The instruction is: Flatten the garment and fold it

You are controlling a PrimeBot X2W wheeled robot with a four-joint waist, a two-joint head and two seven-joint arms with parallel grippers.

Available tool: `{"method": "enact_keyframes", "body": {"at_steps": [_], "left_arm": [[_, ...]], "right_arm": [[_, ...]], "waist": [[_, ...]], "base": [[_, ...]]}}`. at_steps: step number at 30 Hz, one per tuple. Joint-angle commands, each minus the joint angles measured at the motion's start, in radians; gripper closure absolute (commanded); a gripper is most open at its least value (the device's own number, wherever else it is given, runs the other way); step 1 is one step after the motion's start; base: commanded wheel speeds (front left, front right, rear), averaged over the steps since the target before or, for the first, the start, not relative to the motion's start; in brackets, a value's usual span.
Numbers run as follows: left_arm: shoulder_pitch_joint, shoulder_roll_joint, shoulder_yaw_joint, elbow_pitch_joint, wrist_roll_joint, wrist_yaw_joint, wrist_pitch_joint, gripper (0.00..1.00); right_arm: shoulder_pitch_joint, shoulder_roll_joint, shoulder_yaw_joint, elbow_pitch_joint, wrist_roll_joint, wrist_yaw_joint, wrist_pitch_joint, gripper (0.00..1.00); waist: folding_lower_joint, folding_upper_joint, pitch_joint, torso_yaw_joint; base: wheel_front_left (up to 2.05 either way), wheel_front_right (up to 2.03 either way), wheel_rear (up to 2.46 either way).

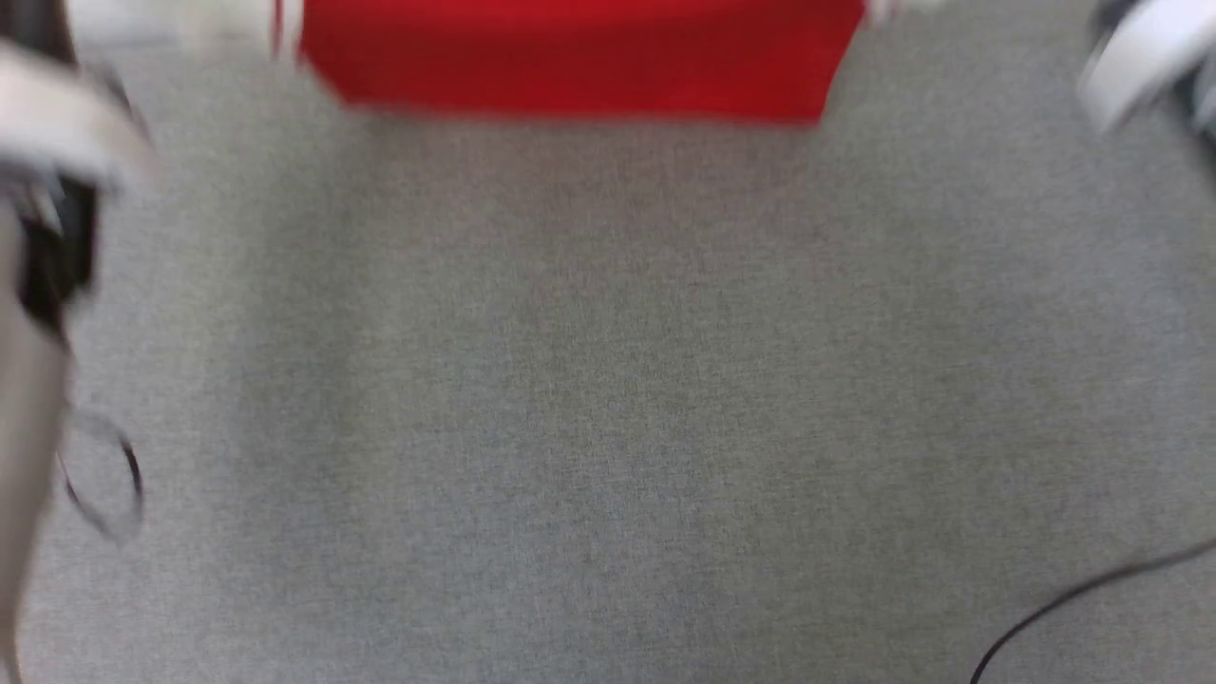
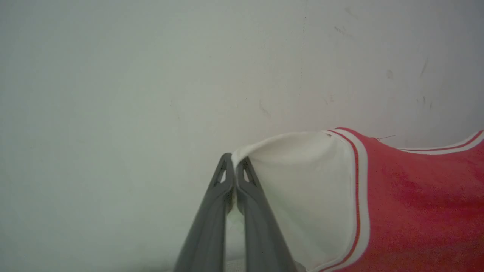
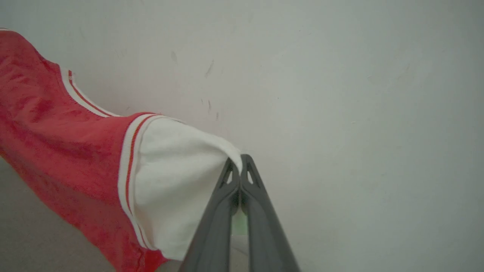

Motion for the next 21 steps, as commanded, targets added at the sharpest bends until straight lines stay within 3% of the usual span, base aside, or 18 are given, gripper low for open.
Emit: {"method": "enact_keyframes", "body": {"at_steps": [1,10,21], "left_arm": [[0.093,0.000,0.030,-0.038,-0.015,0.018,-0.005,1.00],[0.599,-0.030,0.085,-0.158,-0.069,0.039,-0.006,1.00],[0.885,-0.055,0.054,-0.136,-0.098,0.070,0.000,1.00]], "right_arm": [[0.069,-0.008,0.013,-0.025,0.007,-0.001,-0.008,1.00],[0.431,-0.048,0.074,-0.156,0.040,-0.001,-0.010,1.00],[0.761,-0.124,0.039,-0.233,0.068,-0.001,0.033,1.00]], "waist": [[0.0001,0.0000,-0.053,0.000],[0.0001,0.0000,-0.175,-0.006],[0.0001,0.0000,-0.275,-0.005]], "base": [[0.00,0.00,0.00],[0.00,0.00,0.00],[0.00,0.00,0.00]]}}
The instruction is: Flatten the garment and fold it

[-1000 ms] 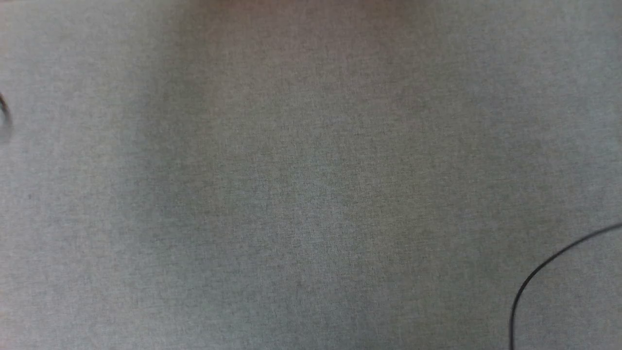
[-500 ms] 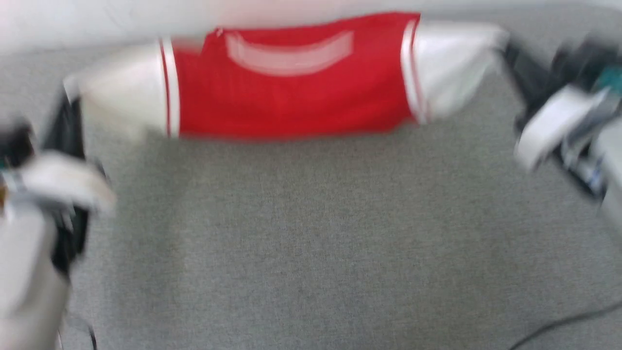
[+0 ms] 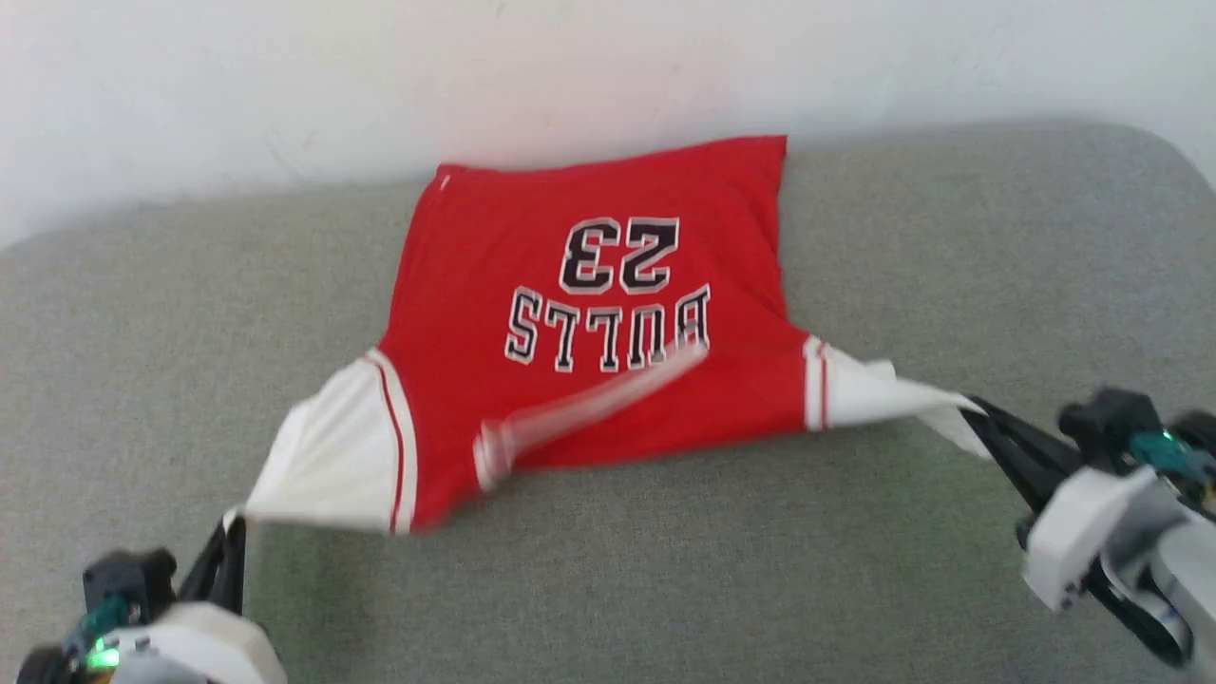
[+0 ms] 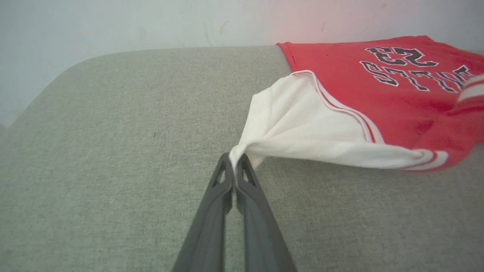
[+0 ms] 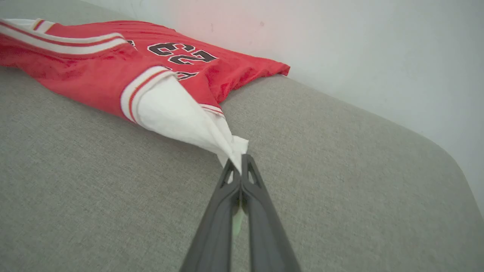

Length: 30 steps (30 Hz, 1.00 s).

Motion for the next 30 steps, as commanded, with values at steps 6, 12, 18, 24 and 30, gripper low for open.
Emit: {"method": "enact_keyframes", "body": {"at_steps": [6,12,18,24,30], "left_arm": [[0.108,-0.028,-0.008,0.030,-0.022,0.026,0.000,1.00],[0.207,-0.046,0.005,0.026,-0.028,0.047,-0.004,1.00],[0.326,-0.035,0.032,-0.037,-0.037,0.082,-0.005,1.00],[0.386,-0.028,0.040,-0.096,-0.054,0.104,0.006,1.00],[0.372,-0.035,0.030,-0.144,-0.044,0.119,0.010,1.00]], "right_arm": [[0.200,-0.014,-0.105,-0.025,0.029,-0.001,0.010,1.00],[0.372,-0.011,-0.193,-0.087,0.008,-0.001,0.046,1.00],[0.529,-0.011,-0.276,-0.136,-0.021,-0.001,0.103,1.00],[0.641,-0.011,-0.293,-0.172,-0.004,-0.001,0.191,1.00],[0.644,0.009,-0.324,-0.220,-0.016,-0.001,0.221,0.00]], "waist": [[0.0002,0.0000,-0.068,0.002],[0.0002,0.0000,-0.104,0.000],[0.0002,0.0000,-0.117,0.005],[0.0002,0.0000,-0.109,0.022],[0.0002,0.0000,-0.098,0.029]], "base": [[0.00,0.00,0.00],[0.00,0.00,0.00],[0.00,0.00,0.00],[0.00,0.00,0.00],[0.00,0.00,0.00]]}}
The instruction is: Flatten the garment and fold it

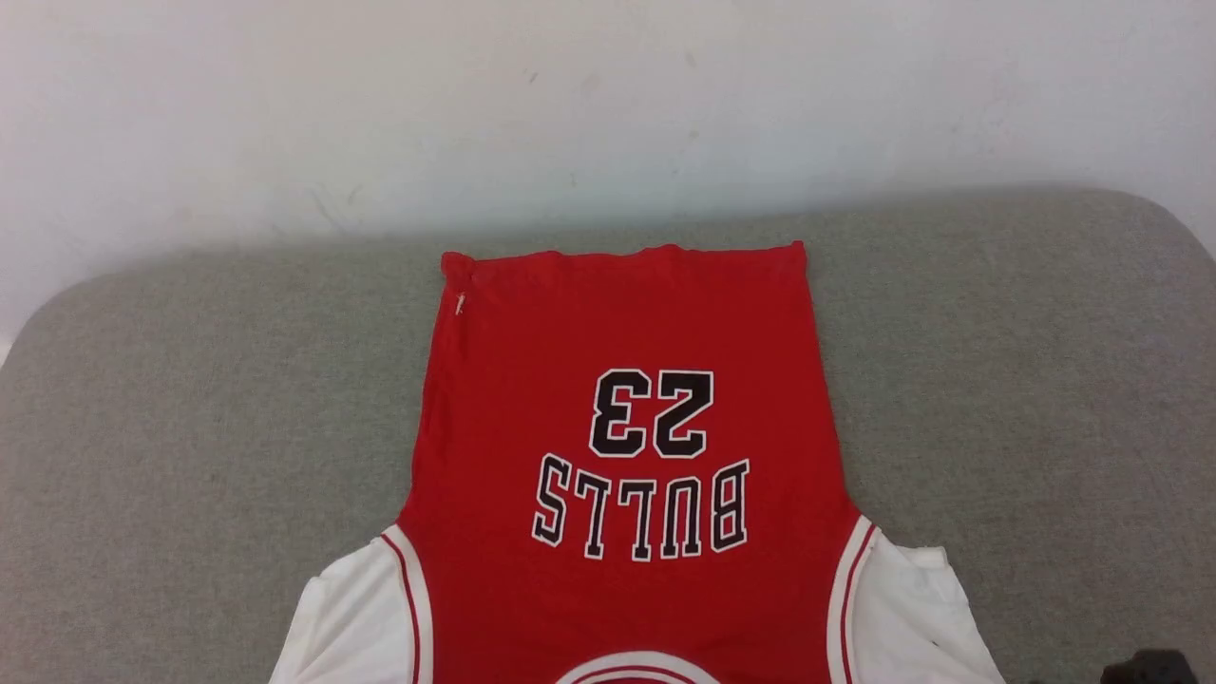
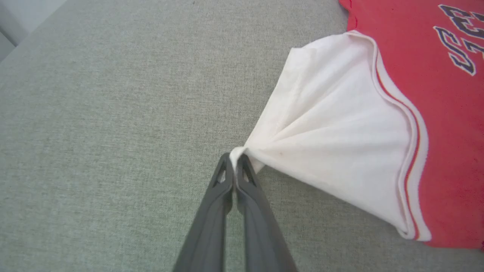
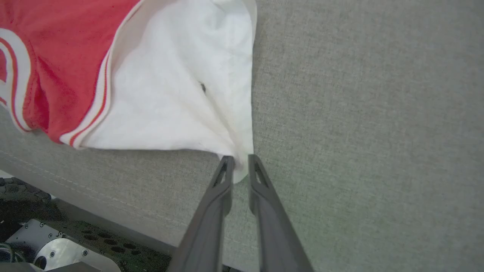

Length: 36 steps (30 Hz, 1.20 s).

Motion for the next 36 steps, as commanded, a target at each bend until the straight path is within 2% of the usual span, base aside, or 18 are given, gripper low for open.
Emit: {"method": "enact_keyframes", "body": {"at_steps": [1,4,8,12,16,19,31,36], "left_arm": [[-0.012,0.003,0.001,-0.015,0.006,0.012,0.001,1.00],[-0.017,0.002,0.000,-0.030,0.013,0.018,0.000,1.00],[-0.031,0.000,-0.005,-0.067,0.028,0.031,-0.002,1.00],[-0.058,0.003,-0.007,-0.098,0.049,0.036,-0.005,1.00],[-0.108,0.002,-0.015,-0.127,0.075,0.034,-0.007,1.00],[-0.147,-0.005,-0.019,-0.142,0.095,0.031,-0.009,1.00],[-0.292,-0.080,-0.035,-0.217,0.185,0.013,-0.016,1.00],[-0.347,-0.124,-0.032,-0.242,0.227,-0.006,-0.016,1.00]], "right_arm": [[-0.012,0.007,-0.026,-0.024,-0.021,-0.002,-0.002,0.00],[-0.030,0.013,-0.046,-0.051,-0.023,-0.002,0.004,0.00],[-0.102,0.003,-0.126,-0.125,-0.023,-0.002,0.011,0.00],[-0.234,-0.002,-0.231,-0.180,-0.041,-0.002,0.050,0.00],[-0.408,0.008,-0.282,-0.192,-0.021,-0.002,0.138,0.00],[-0.550,0.000,-0.269,-0.158,0.006,-0.002,0.245,0.00],[-1.063,-0.019,-0.119,0.103,0.135,-0.002,0.817,0.00],[-1.210,-0.011,-0.097,0.219,0.089,-0.002,0.971,0.00]], "waist": [[0.0000,0.0000,0.004,0.001],[0.0000,0.0000,0.006,-0.001],[0.0000,0.0000,0.021,0.006],[0.0000,0.0000,0.048,0.031],[0.0000,0.0000,0.100,0.078],[0.0000,0.0000,0.142,0.114],[0.0000,0.0000,0.365,0.272],[0.0000,0.0000,0.453,0.325]], "base": [[0.00,0.00,0.00],[0.00,0.00,0.00],[0.00,0.00,0.00],[0.00,0.00,0.00],[0.00,0.00,0.00],[0.00,0.00,0.00],[0.00,0.00,0.00],[0.00,0.00,0.00]]}}
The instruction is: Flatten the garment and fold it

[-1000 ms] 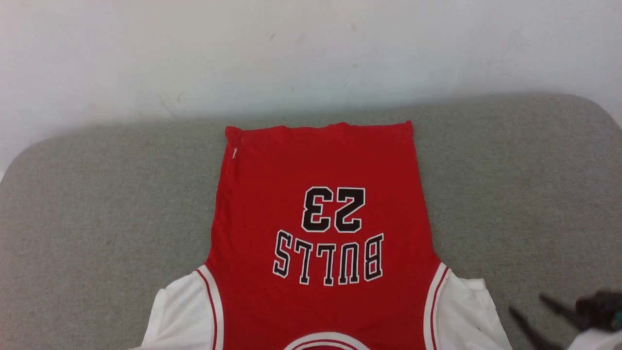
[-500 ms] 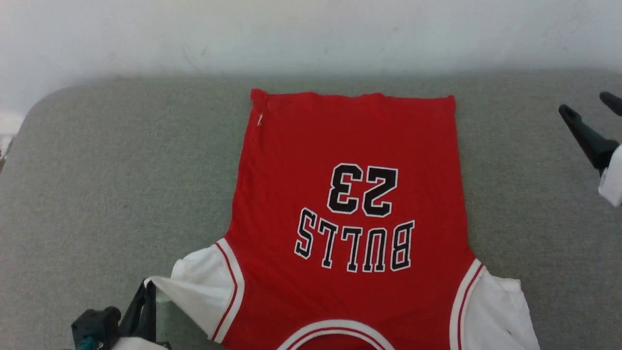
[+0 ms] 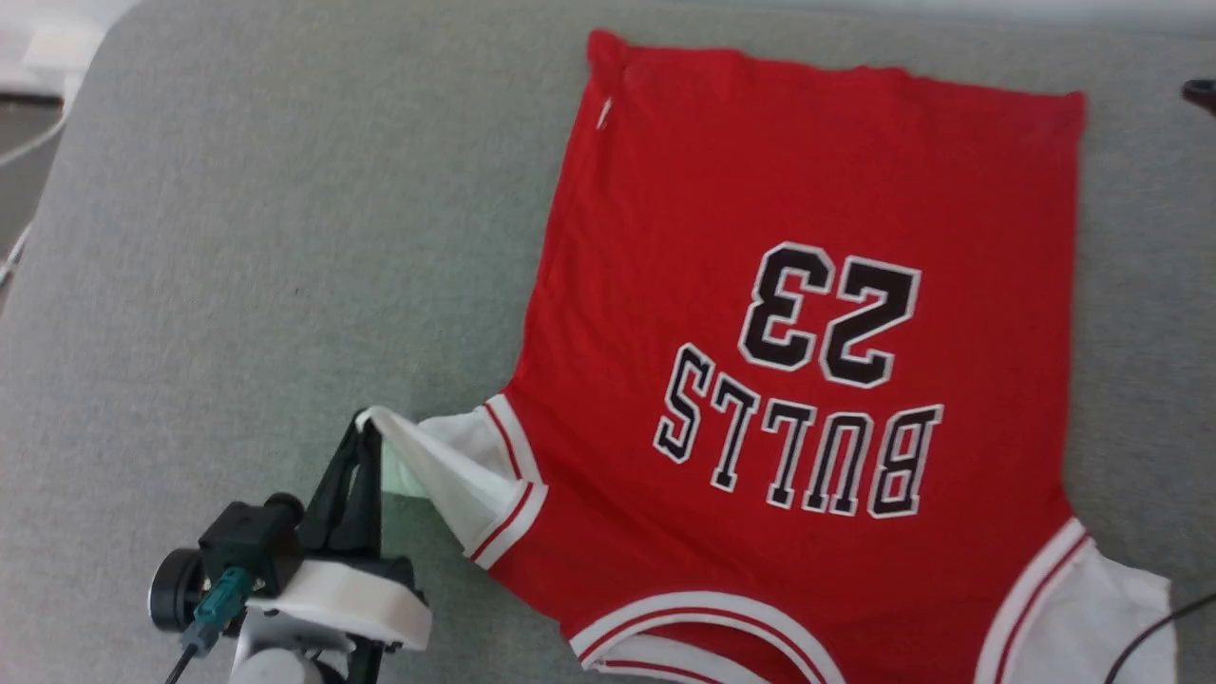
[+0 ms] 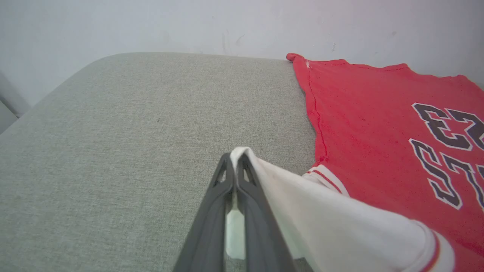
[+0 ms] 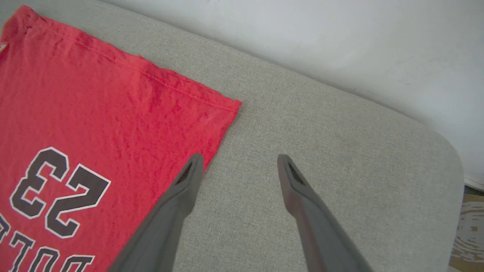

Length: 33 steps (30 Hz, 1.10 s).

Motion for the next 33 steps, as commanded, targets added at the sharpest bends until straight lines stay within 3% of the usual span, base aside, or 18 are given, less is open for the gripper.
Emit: {"method": "enact_keyframes", "body": {"at_steps": [1,8,17,18,19,33], "left_arm": [[-0.025,-0.016,0.005,-0.009,0.017,-0.009,-0.005,1.00],[-0.074,-0.073,0.024,-0.027,0.071,-0.042,-0.006,1.00],[-0.086,-0.120,0.058,-0.009,0.117,-0.078,-0.006,1.00],[-0.085,-0.124,0.063,-0.006,0.121,-0.081,-0.006,1.00],[-0.083,-0.126,0.069,-0.004,0.124,-0.085,-0.006,1.00],[0.004,-0.117,0.146,0.032,0.144,-0.107,-0.006,1.00]], "right_arm": [[-0.032,0.007,0.005,0.031,-0.027,-0.001,0.026,0.00],[-0.104,0.041,-0.017,0.167,-0.118,-0.001,0.053,0.00],[-0.033,0.057,0.000,0.261,-0.146,-0.001,0.029,0.00],[-0.027,0.057,0.005,0.262,-0.142,-0.001,0.027,0.63],[-0.024,0.057,0.009,0.263,-0.135,-0.001,0.027,1.00],[-0.042,0.050,0.089,0.217,-0.057,-0.001,-0.090,1.00]], "waist": [[-0.0003,0.0000,0.131,0.109],[-0.0003,0.0000,0.216,0.154],[-0.0003,0.0000,0.244,0.162],[-0.0003,0.0000,0.242,0.159],[-0.0003,0.0000,0.239,0.156],[-0.0003,0.0000,0.046,0.043]], "base": [[0.00,0.00,0.00],[0.00,0.00,0.00],[0.00,0.00,0.00],[0.00,0.00,0.00],[0.00,0.00,0.00],[0.00,0.00,0.00]]}}
